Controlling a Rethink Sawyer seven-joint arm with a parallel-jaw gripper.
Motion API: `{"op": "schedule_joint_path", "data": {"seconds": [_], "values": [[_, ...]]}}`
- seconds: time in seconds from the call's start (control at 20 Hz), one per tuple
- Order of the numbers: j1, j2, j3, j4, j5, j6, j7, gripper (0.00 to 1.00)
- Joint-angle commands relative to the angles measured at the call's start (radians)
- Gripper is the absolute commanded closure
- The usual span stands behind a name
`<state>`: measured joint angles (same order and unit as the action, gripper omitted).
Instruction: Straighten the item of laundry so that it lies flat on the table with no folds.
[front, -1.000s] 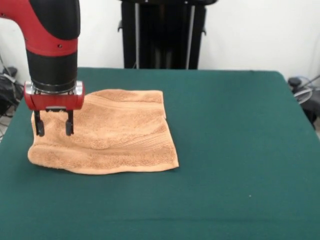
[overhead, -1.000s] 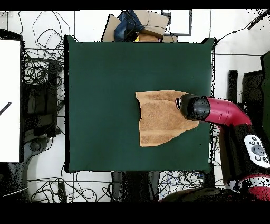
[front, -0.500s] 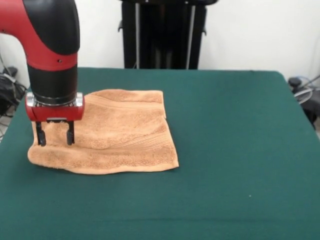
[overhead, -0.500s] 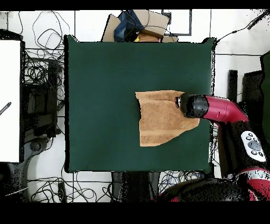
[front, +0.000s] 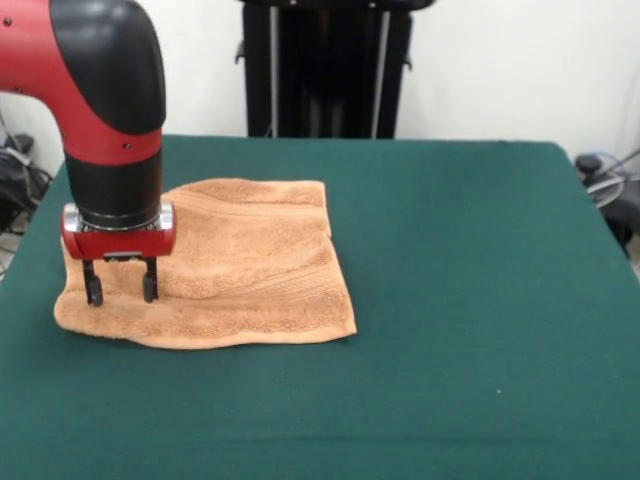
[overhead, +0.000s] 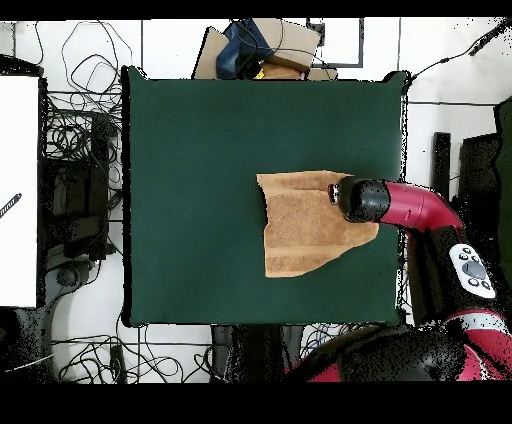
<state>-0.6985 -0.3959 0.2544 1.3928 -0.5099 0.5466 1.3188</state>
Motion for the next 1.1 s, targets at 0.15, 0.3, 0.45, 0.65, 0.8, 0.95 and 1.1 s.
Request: {"op": "schedule_joint_path", "data": {"seconds": [0.15,0.3,0.45,0.65,0.8,0.95,1.1], "values": [[0.035,0.039,0.017,-0.038,-0.017,0.054,0.012,0.00],[0.035,0.043,0.015,-0.044,-0.018,0.055,0.010,0.00],[0.029,0.057,0.014,-0.051,-0.021,0.043,0.009,0.00],[0.018,0.086,0.022,-0.081,-0.022,0.044,-0.007,0.00],[0.013,0.086,0.025,-0.085,-0.017,0.054,-0.014,0.00],[0.010,0.056,0.031,-0.066,-0.010,0.069,-0.022,0.00],[-0.002,0.004,0.043,-0.026,0.004,0.091,-0.036,0.00]]}}
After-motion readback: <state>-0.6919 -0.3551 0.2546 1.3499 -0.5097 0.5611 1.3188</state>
